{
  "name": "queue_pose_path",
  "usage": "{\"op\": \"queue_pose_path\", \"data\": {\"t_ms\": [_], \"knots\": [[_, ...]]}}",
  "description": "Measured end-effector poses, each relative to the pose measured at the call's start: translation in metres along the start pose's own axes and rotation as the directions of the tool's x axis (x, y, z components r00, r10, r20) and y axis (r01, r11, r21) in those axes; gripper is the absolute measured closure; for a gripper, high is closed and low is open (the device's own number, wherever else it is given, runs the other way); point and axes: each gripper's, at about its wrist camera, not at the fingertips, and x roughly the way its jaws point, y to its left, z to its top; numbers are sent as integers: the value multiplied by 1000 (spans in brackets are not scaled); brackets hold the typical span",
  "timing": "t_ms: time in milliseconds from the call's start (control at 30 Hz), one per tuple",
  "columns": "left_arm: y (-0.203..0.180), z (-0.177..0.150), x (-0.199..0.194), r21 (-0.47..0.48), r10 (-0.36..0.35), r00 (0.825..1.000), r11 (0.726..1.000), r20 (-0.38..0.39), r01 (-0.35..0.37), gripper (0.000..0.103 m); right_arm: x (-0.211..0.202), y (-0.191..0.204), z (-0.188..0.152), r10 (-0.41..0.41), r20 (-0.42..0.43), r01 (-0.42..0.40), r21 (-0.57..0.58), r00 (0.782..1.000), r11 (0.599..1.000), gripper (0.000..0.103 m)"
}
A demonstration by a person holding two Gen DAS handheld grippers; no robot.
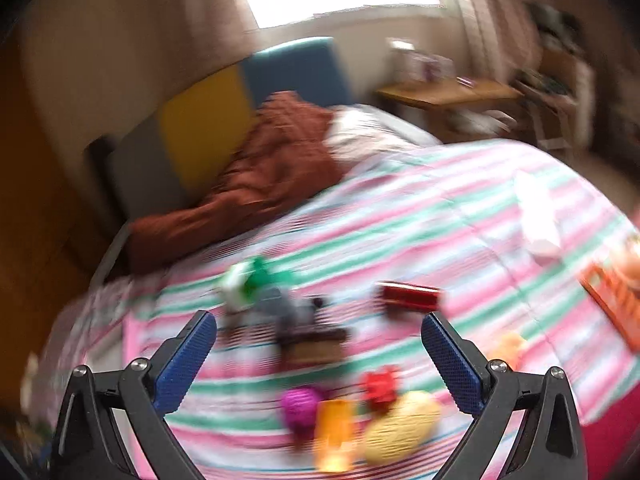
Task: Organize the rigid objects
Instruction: 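Move both tools from the white tray toward the scattered toys, then close the left gripper around the magenta perforated cup-shaped toy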
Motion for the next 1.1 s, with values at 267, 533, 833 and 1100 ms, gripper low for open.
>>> {"op": "queue_pose_path", "data": {"t_ms": [267, 533, 833, 1100], "knots": [[-86, 11, 50, 142, -139, 980, 977, -143, 159, 46, 10, -47, 1, 100, -39, -86, 262, 994, 961, 0], [-181, 1, 90, 329, -294, 929, 874, -226, 357, 46, 13, -49, -3, 158, -51, -136, 297, 986, 945, 0], [-239, 3, 134, 367, -325, 890, 823, -321, 433, 46, 11, -57, -1, 179, -29, -159, 336, 983, 928, 0], [-259, 3, 167, 348, -302, 890, 840, -341, 417, 49, 14, -58, -1, 189, -35, -166, 344, 981, 924, 0]]}}
